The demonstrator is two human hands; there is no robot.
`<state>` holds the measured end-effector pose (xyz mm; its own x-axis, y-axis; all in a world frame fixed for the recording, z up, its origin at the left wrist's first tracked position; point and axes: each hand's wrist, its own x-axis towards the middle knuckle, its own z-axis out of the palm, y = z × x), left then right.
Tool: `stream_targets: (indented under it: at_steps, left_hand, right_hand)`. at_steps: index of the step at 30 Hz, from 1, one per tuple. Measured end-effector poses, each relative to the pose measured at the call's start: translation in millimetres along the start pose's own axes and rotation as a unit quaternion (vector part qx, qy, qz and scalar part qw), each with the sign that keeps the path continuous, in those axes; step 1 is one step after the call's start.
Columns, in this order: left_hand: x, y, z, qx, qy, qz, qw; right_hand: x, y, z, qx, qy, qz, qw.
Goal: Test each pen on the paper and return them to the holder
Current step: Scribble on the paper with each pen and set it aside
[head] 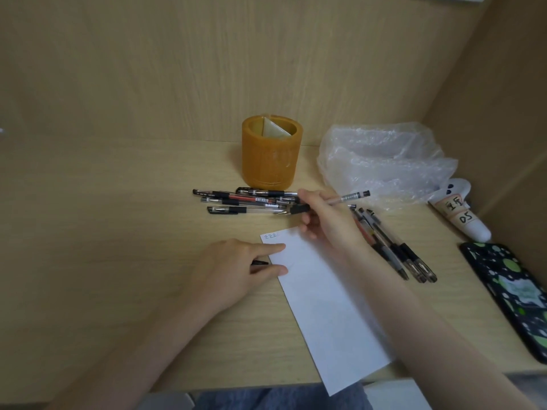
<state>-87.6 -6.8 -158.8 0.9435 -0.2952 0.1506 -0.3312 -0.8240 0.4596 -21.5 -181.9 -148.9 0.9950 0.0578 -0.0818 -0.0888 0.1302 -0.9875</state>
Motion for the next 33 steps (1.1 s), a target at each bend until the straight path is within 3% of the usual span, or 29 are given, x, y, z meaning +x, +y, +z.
stream_targets:
  at_steps: [9, 16, 33]
  left_hand:
    - [-0.9, -1.2, 4.2, 0.013, 0.002, -0.003, 1.0]
    - [-1.2, -2.3, 5.2, 0.002, 0.001, -0.01, 1.0]
    - [-2.2, -1.0, 4.1, 0.017, 0.003, -0.016, 1.0]
  right_hand:
    - [4.8, 9.1, 14.7, -0.184, 0.065, -0.104, 0.975]
    - [5.9, 22.0, 16.7, -0.192, 0.097, -0.149, 0.965]
    - [3.8, 24.2, 17.9, -0.2, 0.082, -0.172, 0.961]
